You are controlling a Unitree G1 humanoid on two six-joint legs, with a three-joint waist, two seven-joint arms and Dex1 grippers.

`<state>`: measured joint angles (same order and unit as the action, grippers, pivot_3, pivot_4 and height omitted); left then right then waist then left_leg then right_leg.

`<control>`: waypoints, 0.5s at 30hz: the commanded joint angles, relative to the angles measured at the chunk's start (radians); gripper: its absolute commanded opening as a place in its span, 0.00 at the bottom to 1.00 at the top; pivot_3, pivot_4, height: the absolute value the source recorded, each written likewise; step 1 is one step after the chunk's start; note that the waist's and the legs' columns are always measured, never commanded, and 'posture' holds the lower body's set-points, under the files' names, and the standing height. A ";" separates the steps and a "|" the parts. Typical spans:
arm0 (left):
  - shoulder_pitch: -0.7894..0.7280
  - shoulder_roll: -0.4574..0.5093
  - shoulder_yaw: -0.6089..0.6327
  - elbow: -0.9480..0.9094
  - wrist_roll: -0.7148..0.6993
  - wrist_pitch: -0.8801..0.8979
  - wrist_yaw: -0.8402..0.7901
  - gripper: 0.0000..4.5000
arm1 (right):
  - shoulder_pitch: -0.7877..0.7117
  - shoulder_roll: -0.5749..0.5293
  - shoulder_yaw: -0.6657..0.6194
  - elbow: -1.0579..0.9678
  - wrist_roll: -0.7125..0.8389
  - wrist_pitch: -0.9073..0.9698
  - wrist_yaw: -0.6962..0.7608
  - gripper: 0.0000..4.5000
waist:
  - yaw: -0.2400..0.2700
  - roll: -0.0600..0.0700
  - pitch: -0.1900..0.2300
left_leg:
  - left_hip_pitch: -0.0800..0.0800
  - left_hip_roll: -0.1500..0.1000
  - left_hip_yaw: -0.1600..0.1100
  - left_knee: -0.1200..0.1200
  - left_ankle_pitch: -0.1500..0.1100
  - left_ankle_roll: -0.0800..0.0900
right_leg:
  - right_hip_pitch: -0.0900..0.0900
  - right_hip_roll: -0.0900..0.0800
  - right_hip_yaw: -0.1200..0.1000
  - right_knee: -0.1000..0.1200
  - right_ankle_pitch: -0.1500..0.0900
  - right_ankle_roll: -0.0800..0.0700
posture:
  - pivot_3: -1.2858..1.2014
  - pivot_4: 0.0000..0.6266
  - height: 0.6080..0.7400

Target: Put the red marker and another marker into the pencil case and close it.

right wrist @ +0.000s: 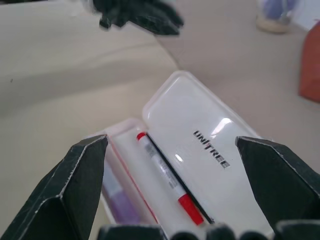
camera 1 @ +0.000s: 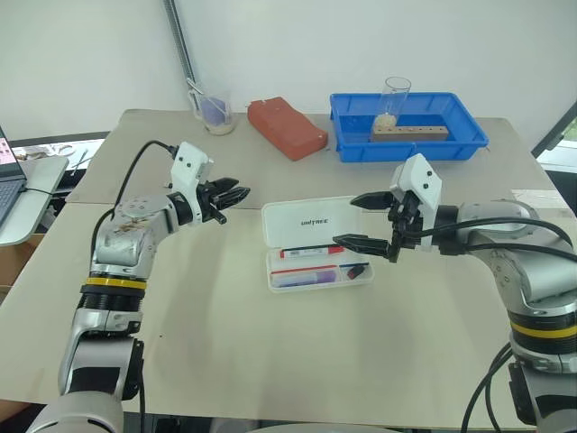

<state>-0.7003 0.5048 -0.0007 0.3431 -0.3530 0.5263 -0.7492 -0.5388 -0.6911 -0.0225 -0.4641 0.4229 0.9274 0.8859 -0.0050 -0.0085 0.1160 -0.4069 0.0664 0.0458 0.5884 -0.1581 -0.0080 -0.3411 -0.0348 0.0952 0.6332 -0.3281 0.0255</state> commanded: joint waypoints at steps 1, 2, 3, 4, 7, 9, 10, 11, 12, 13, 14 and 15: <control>-0.093 -0.022 0.015 0.158 0.028 -0.020 0.006 0.01 | -0.033 0.010 -0.072 -0.109 0.057 0.095 -0.096 1.00 | 0.000 -0.001 0.000 | -0.001 0.000 0.000 0.000 0.000 0.000 | -0.001 0.000 0.000 0.000 0.000 0.000 | 0.52 0.24 1.00; -0.114 -0.031 0.014 0.202 0.033 -0.019 -0.002 0.01 | -0.033 0.009 -0.082 -0.129 0.069 0.116 -0.115 1.00 | 0.000 -0.001 0.000 | -0.002 0.000 0.000 0.000 0.000 0.000 | -0.003 0.001 0.000 0.001 0.000 0.000 | 0.52 0.24 1.00; -0.137 -0.040 0.013 0.245 0.033 -0.013 -0.018 0.01 | -0.032 0.008 -0.092 -0.147 0.079 0.134 -0.132 1.00 | -0.001 -0.001 0.000 | -0.003 0.000 0.000 0.000 0.000 0.000 | -0.004 0.000 0.000 0.002 0.000 0.000 | 0.52 0.24 1.00; -0.159 -0.049 0.015 0.285 0.032 -0.006 -0.033 0.01 | -0.031 0.008 -0.100 -0.161 0.088 0.150 -0.148 1.00 | 0.000 -0.001 0.000 | -0.005 0.000 0.000 0.000 0.000 0.000 | -0.006 0.001 0.000 0.003 0.000 0.000 | 0.52 0.24 1.00; -0.228 -0.078 0.022 0.396 0.012 0.041 -0.112 0.01 | -0.019 0.000 -0.125 -0.187 0.114 0.178 -0.182 1.00 | 0.002 -0.001 0.000 | -0.008 -0.001 0.000 0.001 0.001 -0.001 | -0.010 0.001 0.001 0.007 0.000 0.000 | 0.52 0.24 1.00; -0.269 -0.094 0.029 0.463 0.007 0.058 -0.156 0.01 | -0.008 -0.007 -0.136 -0.195 0.130 0.184 -0.193 1.00 | 0.001 -0.001 0.000 | -0.008 -0.001 -0.001 0.001 0.001 -0.001 | -0.010 0.001 0.001 0.008 0.000 0.000 | 0.52 0.24 1.00; -0.287 -0.098 0.030 0.491 0.006 0.069 -0.183 0.01 | -0.004 -0.010 -0.139 -0.197 0.138 0.186 -0.197 1.00 | 0.000 -0.001 0.000 | -0.008 -0.001 -0.001 0.001 0.001 -0.001 | -0.010 0.001 0.001 0.008 0.000 0.000 | 0.52 0.24 1.00; -0.302 -0.101 0.029 0.516 0.006 0.083 -0.213 0.01 | 0.004 -0.017 -0.145 -0.201 0.149 0.187 -0.194 1.00 | -0.001 -0.001 0.000 | -0.008 -0.001 -0.002 0.001 0.001 -0.001 | -0.011 0.002 0.001 0.008 0.000 0.000 | 0.52 0.24 1.00; -0.315 -0.104 0.028 0.536 0.008 0.098 -0.235 0.01 | 0.012 -0.025 -0.151 -0.207 0.160 0.187 -0.189 1.00 | -0.003 -0.001 0.000 | -0.008 -0.001 -0.002 0.001 0.001 -0.001 | -0.011 0.002 0.001 0.008 0.000 0.000 | 0.52 0.24 1.00; -0.325 -0.106 0.027 0.549 0.010 0.102 -0.258 0.01 | 0.021 -0.035 -0.160 -0.213 0.175 0.188 -0.181 1.00 | -0.005 -0.001 0.000 | -0.008 -0.001 -0.003 0.001 0.001 -0.001 | -0.011 0.003 0.001 0.008 0.000 0.000 | 0.52 0.24 1.00; -0.333 -0.107 0.027 0.562 0.013 0.102 -0.275 0.01 | 0.025 -0.043 -0.163 -0.217 0.187 0.188 -0.179 1.00 | -0.007 -0.001 0.000 | -0.008 -0.001 -0.003 0.000 0.001 -0.001 | -0.011 0.003 0.001 0.008 0.000 0.001 | 0.52 0.24 1.00; -0.339 -0.106 0.024 0.557 0.011 0.112 -0.303 0.01 | 0.028 -0.054 -0.172 -0.224 0.210 0.193 -0.169 1.00 | -0.008 -0.001 0.000 | -0.008 -0.001 -0.004 0.000 0.001 -0.001 | -0.011 0.003 0.001 0.008 0.000 0.001 | 0.52 0.24 1.00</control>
<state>-1.0039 0.3946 0.0108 0.9088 -0.3288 0.6242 -1.0036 -0.5031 -0.7267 -0.1507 -0.6454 0.5973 1.1170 0.7085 -0.0128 -0.0095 0.1164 -0.4152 0.0659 0.0413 0.5886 -0.1571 -0.0091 -0.3519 -0.0307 0.0961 0.6410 -0.3284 0.0260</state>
